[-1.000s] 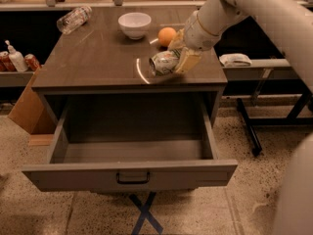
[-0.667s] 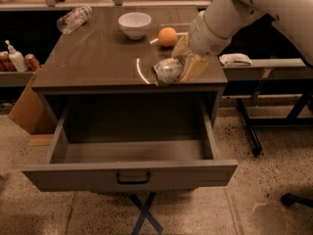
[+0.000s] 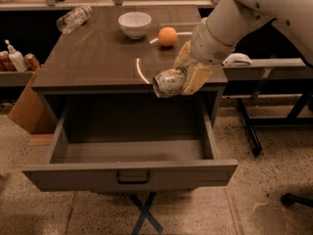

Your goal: Place 7up can into top drawer

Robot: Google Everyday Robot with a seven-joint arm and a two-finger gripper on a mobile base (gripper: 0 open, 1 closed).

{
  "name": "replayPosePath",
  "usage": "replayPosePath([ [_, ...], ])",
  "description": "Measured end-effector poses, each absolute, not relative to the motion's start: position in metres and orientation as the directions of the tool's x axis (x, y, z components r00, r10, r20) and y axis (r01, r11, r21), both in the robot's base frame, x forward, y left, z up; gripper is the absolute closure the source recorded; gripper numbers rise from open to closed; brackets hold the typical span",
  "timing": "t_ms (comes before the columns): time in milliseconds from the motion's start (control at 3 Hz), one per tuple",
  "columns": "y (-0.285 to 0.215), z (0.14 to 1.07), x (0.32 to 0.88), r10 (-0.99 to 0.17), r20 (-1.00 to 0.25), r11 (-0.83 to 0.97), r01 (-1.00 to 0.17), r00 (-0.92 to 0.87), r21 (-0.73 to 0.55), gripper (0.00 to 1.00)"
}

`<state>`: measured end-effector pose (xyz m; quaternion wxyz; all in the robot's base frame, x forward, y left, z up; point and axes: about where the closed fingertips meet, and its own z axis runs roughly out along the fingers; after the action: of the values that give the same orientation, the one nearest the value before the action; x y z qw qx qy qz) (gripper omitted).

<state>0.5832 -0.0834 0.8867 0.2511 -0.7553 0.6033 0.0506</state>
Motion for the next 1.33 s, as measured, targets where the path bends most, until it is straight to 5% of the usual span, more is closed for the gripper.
replayPosePath([
  [1333,-0.087,0.783,0.569,-0.794,-0.607,0.061,-0.990,0.030,-0.128,1.00],
])
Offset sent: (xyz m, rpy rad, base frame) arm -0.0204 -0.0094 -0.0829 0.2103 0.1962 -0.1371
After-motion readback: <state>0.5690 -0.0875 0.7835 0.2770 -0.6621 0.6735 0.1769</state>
